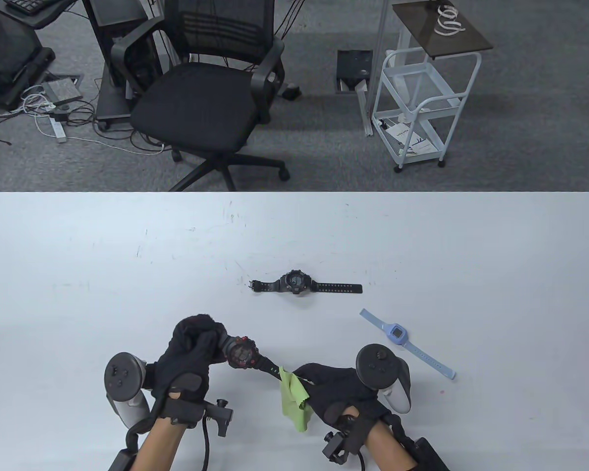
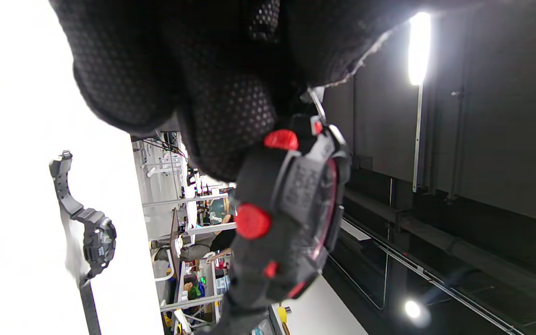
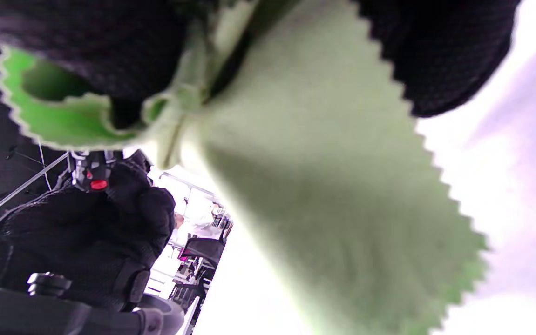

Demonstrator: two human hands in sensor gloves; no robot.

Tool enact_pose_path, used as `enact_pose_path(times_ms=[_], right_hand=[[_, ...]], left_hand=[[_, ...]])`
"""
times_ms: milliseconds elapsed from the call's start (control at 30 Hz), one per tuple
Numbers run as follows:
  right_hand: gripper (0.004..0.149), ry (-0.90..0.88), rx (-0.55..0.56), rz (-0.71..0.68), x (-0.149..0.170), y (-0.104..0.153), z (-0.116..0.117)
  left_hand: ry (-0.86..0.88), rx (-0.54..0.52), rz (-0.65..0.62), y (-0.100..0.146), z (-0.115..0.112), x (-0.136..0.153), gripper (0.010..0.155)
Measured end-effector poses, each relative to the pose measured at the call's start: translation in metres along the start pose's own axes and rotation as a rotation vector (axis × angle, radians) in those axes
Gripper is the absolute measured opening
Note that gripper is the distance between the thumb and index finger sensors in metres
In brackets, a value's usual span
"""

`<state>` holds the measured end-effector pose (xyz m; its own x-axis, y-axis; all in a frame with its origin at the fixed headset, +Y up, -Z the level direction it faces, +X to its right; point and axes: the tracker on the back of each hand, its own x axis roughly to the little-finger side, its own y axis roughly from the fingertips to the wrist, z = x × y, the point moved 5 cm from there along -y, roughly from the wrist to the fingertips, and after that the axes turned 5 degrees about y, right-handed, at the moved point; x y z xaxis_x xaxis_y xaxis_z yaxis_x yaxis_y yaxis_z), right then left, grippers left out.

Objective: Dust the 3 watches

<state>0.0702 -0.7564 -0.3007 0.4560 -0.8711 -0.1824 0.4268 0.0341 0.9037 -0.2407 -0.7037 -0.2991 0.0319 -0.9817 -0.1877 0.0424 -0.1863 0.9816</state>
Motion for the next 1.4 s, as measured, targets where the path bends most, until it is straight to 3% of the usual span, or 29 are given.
enact_pose_path(times_ms=[667,1233,1400], right_hand=[[0.045,-0.025,-0.014,0.001,0.002,0.0007,-0.0008],[0.047,0.054,0.033,0.014,-0.0001,0.0036,-0.0083],[0.046,0.018,-0.004,0.015,0.0023,0.0032,-0.0051]], left_hand=[[0.017,-0.021,-0.005,0.0001,0.0049,-0.0022,0.044],[0.028,-0.043,-0.011,0.0001,0.01,-0.0047,0.044],[0.03,-0.041,-0.011,0.0002,0.0095,-0.0048,0.045]])
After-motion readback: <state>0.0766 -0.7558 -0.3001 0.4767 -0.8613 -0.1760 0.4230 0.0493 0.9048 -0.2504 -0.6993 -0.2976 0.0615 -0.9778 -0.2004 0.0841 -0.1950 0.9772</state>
